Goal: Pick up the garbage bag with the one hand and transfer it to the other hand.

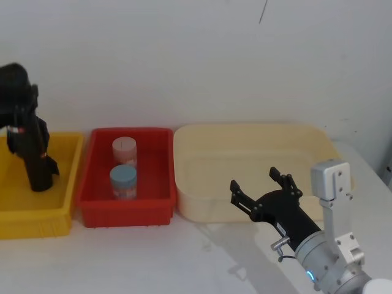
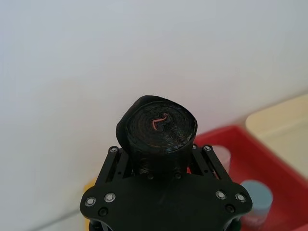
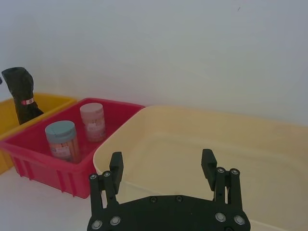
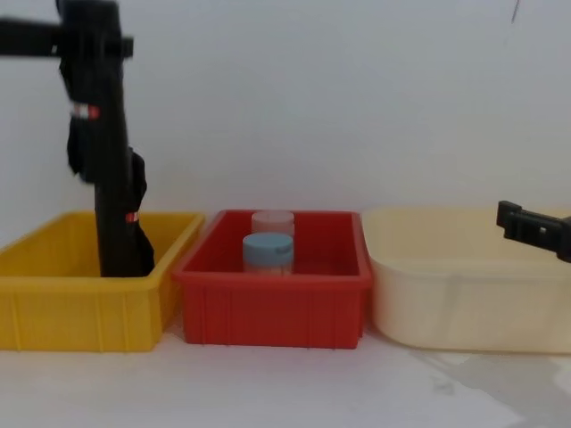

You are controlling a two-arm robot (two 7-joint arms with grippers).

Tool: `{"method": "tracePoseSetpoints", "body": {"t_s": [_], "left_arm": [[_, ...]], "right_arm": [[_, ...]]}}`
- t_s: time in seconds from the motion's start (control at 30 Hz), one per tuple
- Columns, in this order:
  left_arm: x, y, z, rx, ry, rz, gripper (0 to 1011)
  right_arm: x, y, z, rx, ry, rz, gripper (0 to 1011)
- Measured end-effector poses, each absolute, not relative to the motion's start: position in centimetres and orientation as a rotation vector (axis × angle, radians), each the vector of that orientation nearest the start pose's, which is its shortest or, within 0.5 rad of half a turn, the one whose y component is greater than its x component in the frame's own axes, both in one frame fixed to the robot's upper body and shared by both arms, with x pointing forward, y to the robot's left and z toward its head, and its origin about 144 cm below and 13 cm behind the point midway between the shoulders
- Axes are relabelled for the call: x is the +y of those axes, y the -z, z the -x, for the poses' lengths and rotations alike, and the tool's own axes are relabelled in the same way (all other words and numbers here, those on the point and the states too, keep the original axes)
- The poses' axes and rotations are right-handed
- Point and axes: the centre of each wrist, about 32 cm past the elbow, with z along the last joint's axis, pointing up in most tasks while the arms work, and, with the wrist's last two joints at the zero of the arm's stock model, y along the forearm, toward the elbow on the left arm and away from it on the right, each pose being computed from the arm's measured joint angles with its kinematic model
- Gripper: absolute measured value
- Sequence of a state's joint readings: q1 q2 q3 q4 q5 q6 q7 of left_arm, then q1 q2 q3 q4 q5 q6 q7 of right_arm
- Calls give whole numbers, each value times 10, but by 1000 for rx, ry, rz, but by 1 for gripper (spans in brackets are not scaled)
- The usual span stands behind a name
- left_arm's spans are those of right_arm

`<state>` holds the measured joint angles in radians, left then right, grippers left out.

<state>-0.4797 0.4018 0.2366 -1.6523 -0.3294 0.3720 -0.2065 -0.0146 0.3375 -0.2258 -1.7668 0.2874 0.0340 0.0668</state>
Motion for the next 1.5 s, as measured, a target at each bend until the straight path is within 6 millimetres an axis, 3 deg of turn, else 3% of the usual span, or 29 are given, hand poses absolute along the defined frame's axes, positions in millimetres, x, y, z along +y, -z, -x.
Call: {"method": "tracePoseSetpoints", "body": {"t_s": [0.23,0.37,0.8,1.17,1.5], "left_arm": [[246,-1357,-550,-181,-1091,-27,439],[234,-1359,-553,-161,-1053,-18,439],[191,-1350,-567,-96,-940,-21,439],[166,-1345,-576,-79,-868,-23,439],[151,-1345,-578,-76,-808,-22,439]], "right_arm": [[-237,-1190,-444,-73,1225,-24,1000],[-238,-1193,-444,-72,1210,-22,1000],[-240,-1212,-450,-66,1100,-6,1000],[-230,-1235,-463,-19,1014,-7,1000],[-220,-1242,-479,10,989,6,1000]]}}
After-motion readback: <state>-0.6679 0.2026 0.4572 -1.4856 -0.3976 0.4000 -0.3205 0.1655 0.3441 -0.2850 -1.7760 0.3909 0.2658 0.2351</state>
